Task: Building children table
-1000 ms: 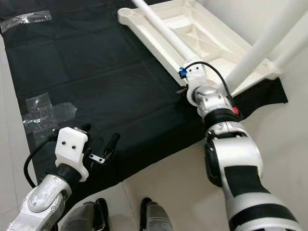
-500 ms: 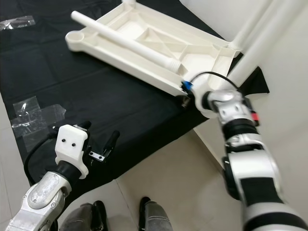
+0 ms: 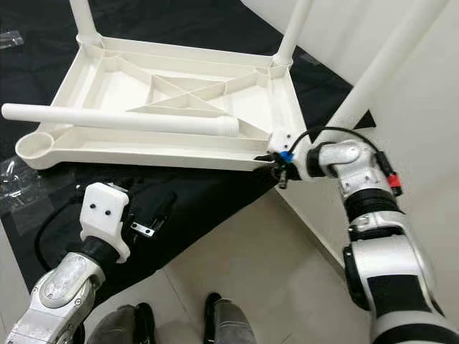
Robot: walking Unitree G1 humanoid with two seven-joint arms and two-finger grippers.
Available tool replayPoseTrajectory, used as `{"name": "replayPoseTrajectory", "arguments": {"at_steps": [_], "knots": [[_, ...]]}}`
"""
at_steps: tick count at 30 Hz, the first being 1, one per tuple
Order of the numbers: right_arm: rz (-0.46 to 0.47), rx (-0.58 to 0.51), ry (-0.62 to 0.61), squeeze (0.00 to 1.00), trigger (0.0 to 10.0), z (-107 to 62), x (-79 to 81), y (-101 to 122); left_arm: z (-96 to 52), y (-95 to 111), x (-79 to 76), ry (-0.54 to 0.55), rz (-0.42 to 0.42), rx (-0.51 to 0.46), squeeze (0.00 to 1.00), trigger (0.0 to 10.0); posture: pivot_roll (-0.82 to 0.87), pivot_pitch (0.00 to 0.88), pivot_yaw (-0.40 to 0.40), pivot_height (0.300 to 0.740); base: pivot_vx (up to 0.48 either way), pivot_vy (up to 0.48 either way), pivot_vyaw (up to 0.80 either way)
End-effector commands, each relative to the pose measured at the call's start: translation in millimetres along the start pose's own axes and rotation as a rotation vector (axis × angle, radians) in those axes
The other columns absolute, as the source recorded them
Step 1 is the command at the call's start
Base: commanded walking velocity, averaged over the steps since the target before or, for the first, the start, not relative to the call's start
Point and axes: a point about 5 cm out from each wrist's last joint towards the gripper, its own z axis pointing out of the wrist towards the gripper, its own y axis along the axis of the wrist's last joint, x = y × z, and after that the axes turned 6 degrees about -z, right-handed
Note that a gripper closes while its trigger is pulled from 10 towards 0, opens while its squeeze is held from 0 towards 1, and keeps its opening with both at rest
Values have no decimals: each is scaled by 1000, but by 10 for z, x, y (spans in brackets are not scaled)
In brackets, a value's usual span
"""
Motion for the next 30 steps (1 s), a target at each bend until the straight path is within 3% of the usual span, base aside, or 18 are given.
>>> {"name": "replayPoseTrajectory", "arguments": {"at_steps": [1, 3, 4, 5, 15, 16, 19, 22, 23, 25, 26, 27, 28, 30], "knots": [[-44, -10, -129, 0, 10000, 4, -130, 95, -6, -67, -31, -13, -14, 28, 0, 10000, 41, 213, -107, 740, 0, 0, 0], [-109, 9, -254, 0, 10000, 14, -254, 192, -8, -73, -58, -19, -17, 30, 0, 10000, 44, 211, -108, 740, 0, 0, 0], [-120, 0, -292, 122, 10000, 2, -311, 244, -8, -77, -68, -21, -18, 31, 0, 10000, 43, 210, -110, 740, 0, 0, 0], [-135, -9, -319, 1000, 10000, -10, -352, 285, -8, -79, -74, -23, -19, 31, 0, 10000, 43, 210, -110, 740, 0, 0, 0], [-99, -74, -340, 1000, 10000, -73, -439, 373, 0, -86, -68, -19, -22, 29, 0, 10000, 38, 205, -113, 740, 0, 0, 0], [-73, -115, -311, 0, 10000, -70, -435, 405, 3, -86, -66, -19, -22, 29, 0, 10000, 38, 205, -113, 740, 0, 0, 0], [17, -260, -230, 0, 10000, -51, -422, 519, 5, -90, -72, -19, -29, 29, 0, 10000, 36, 203, -112, 740, 0, 0, 0], [17, -260, -230, 0, 10000, -51, -422, 519, 5, -90, -72, -19, -29, 29, 0, 10000, 36, 203, -112, 740, 0, 0, 0], [87, -315, -219, 0, 10000, -15, -440, 587, 2, -93, -75, -19, -30, 30, 0, 10000, 36, 203, -112, 740, 0, 0, 0], [87, -315, -219, 0, 10000, -15, -440, 587, 2, -93, -75, -19, -30, 30, 0, 10000, 36, 203, -112, 740, 0, 0, 0], [182, -372, -236, 0, 10000, 49, -469, 670, 0, -97, -76, -17, -33, 31, 0, 10000, 34, 200, -114, 740, 0, 0, 0], [182, -372, -236, 0, 10000, 49, -469, 670, 0, -97, -76, -17, -33, 31, 0, 10000, 34, 200, -114, 740, 0, 0, 0], [269, -440, -241, 0, 10000, 179, -462, 800, -3, -101, -82, -16, -35, 32, 0, 10000, 35, 197, -115, 740, 0, 0, 0], [269, -440, -241, 0, 10000, 179, -462, 800, -3, -101, -82, -16, -35, 32, 0, 10000, 35, 197, -115, 740, 0, 0, 0]]}}
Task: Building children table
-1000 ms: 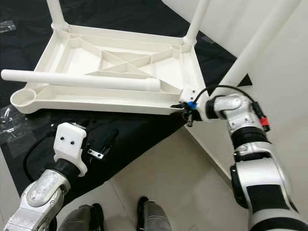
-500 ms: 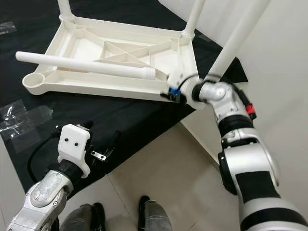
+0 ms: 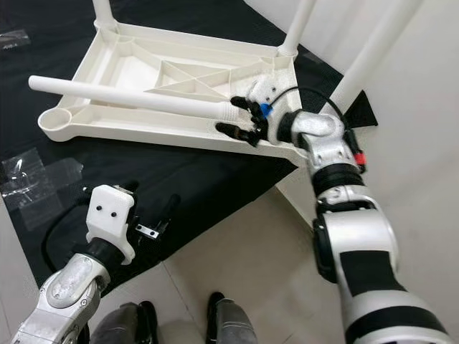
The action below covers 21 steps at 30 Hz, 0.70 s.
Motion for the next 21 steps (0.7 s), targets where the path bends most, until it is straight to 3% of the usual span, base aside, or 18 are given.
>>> {"name": "replayPoseTrajectory", "arguments": {"at_steps": [1, 2, 4, 5, 9, 10, 12, 13, 17, 18, 19, 21], "knots": [[25, -11, -24, 0, 10000, -34, -43, 13, -22, -52, -29, -7, -16, 22, 0, 10000, 35, 197, -115, 740, 0, 0, 0], [81, -45, -35, 0, 10000, 76, 7, 49, -24, -56, -34, -7, -18, 22, 0, 10000, 39, 194, -114, 740, 0, 0, 0], [81, -45, -35, 0, 10000, 76, 7, 49, -24, -56, -34, -7, -18, 22, 0, 10000, 39, 194, -114, 740, 0, 0, 0], [124, -70, -41, 0, 10000, 239, 113, 76, -34, -53, -41, -6, -23, 22, 0, 10000, 42, 188, -117, 740, 0, 0, 0], [124, -70, -41, 0, 10000, 239, 113, 76, -34, -53, -41, -6, -23, 22, 0, 10000, 42, 188, -117, 740, 0, 0, 0], [152, -63, -58, 0, 10000, 367, 203, 77, -47, -50, -49, -6, -26, 22, 0, 10000, 45, 186, -122, 740, 0, 0, 0], [152, -63, -58, 0, 10000, 367, 203, 77, -47, -50, -49, -6, -26, 22, 0, 10000, 45, 186, -122, 740, 0, 0, 0], [211, -72, 10, 0, 10000, 710, 522, 163, -99, -36, -23, 29, -26, 21, 0, 10000, 65, 194, -152, 740, 0, 0, 0], [211, -72, 10, 0, 10000, 710, 522, 163, -99, -36, -23, 29, -26, 21, 0, 10000, 65, 194, -152, 740, 0, 0, 0], [217, -81, 71, 0, 10000, 813, 643, 219, -116, -37, -12, 40, -25, 21, 0, 10000, 62, 193, -154, 740, 0, 0, 0], [217, -81, 71, 0, 10000, 813, 643, 219, -116, -37, -12, 40, -25, 21, 0, 10000, 62, 193, -154, 740, 0, 0, 0], [231, -69, 187, 0, 10000, 916, 785, 297, -125, -41, -20, 46, -29, 21, 0, 10000, 56, 188, -165, 740, 0, 0, 0]]}}
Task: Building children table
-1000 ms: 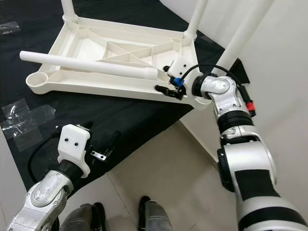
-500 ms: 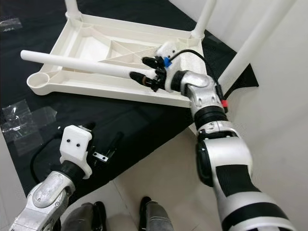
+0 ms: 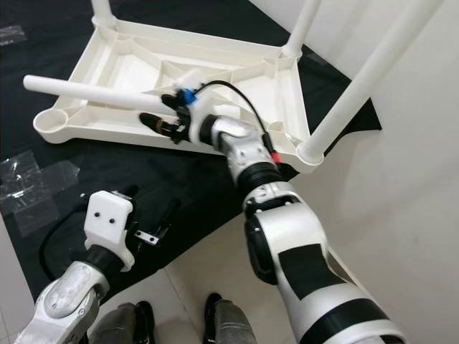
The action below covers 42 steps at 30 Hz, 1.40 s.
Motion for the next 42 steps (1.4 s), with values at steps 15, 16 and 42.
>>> {"name": "replayPoseTrajectory", "arguments": {"at_steps": [15, 16, 42], "knots": [[-152, 254, 78, 0, 10000, 98, 161, -220, -37, -21, -33, 4, -14, 8, 0, 10000, 54, 191, -170, 740, 0, 0, 0], [-171, 279, 56, 0, 10000, 94, 145, -234, -37, -16, -37, 4, -14, 7, 0, 10000, 52, 195, -171, 740, 0, 0, 0], [-233, 407, 219, 0, 0, -48, 180, -448, -44, 1, -43, 18, -16, 1, 0, 10000, 37, 217, -185, 740, 0, 0, 0]]}}
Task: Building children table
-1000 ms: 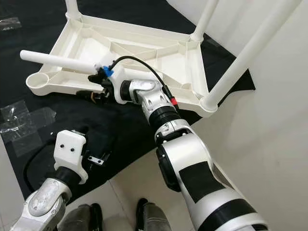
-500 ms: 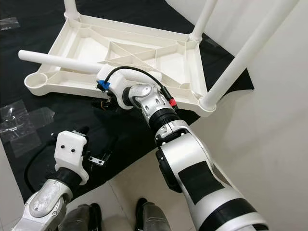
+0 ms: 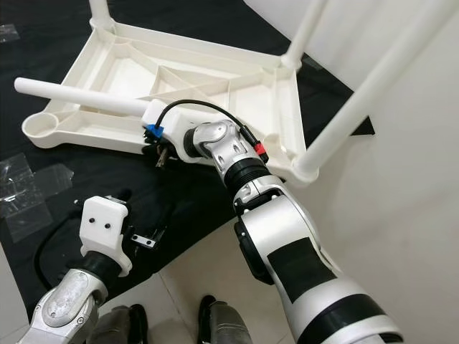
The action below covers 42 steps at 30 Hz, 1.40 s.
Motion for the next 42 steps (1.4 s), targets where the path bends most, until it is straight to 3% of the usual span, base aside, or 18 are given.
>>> {"name": "replayPoseTrajectory", "arguments": {"at_steps": [1, 5, 7, 13, 17, 27, 28, 31, 32, 39, 40, 42], "knots": [[48, 29, 66, 0, 0, -17, 104, -215, -2, -13, -1, 6, -2, 8, 0, 10000, 36, 216, -182, 740, 0, 0, 0], [23, 8, 132, 0, 0, -60, 137, -251, 18, -1, 11, 8, 3, 1, 0, 10000, 36, 215, -180, 740, 0, 0, 0], [-35, -38, 244, 0, 0, -118, 211, -295, 43, 16, 44, 11, 13, -7, 0, 10000, 38, 211, -174, 740, 0, 0, 0], [-125, -94, 374, 0, 0, -215, 314, -369, 66, 30, 74, 12, 24, -13, 0, 10000, 35, 210, -169, 740, 0, 0, 0], [-257, -73, 430, 0, 0, -301, 348, -424, 78, 33, 76, 8, 27, -15, 0, 10000, 36, 210, -165, 740, 0, 0, 0], [-480, 20, 334, 0, 0, -464, 149, -359, 80, 21, 43, -2, 17, -10, 0, 10000, 35, 211, -162, 740, 0, 0, 0], [-476, 11, 312, 0, 10000, -461, 126, -329, 82, 16, 40, -3, 16, -9, 0, 10000, 33, 206, -160, 740, 0, 0, 0], [-445, -42, 285, 0, 10000, -449, 100, -260, 87, 9, 38, -4, 15, -9, 0, 10000, 33, 202, -160, 740, 0, 0, 0], [-423, -84, 284, 1000, 10000, -445, 95, -216, 88, 8, 37, -5, 14, -9, 0, 10000, 33, 202, -160, 740, 0, 0, 0], [-396, -192, 267, 1000, 10000, -480, 47, -89, 90, 1, 32, -7, 13, -10, 0, 10000, 35, 189, -159, 740, 0, 0, 0], [-372, -213, 279, 749, 10000, -518, 17, -61, 90, 0, 32, -7, 13, -10, 0, 10000, 37, 187, -158, 740, 0, 0, 0], [-349, -229, 313, 749, 10000, -564, -3, -42, 90, -1, 33, -7, 13, -10, 0, 10000, 37, 187, -158, 740, 0, 0, 0]]}}
